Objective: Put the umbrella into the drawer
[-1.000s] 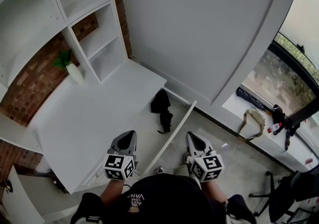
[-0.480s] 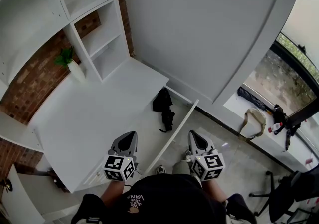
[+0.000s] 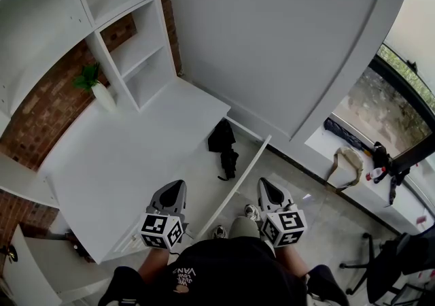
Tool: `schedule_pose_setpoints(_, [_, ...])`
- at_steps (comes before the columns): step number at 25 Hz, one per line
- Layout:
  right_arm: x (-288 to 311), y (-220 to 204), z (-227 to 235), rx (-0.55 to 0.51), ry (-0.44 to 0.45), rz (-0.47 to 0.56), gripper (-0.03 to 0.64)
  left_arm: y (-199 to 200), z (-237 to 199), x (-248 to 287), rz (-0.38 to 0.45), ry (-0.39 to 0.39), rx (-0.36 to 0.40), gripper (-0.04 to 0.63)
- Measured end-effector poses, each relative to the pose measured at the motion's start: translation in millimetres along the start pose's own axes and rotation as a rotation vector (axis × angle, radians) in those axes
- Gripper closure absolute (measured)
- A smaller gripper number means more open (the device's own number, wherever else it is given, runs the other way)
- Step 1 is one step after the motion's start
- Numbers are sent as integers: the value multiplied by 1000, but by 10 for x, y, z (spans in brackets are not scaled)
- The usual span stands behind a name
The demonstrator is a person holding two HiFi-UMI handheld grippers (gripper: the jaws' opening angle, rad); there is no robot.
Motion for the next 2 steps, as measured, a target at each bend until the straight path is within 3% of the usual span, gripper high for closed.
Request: schedule_pose_setpoints(2, [10, -2, 1, -4, -3, 0, 618, -12, -3, 7, -2, 1, 3, 589])
Point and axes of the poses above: the fingertips, and each gripper's own axes: x forward along the fingers, z to its right, y out of its top, the point moved 10 cm from there along -x, backward along the fingers, and after that the axes turned 11 degrees about y, right-handed, at the moved point
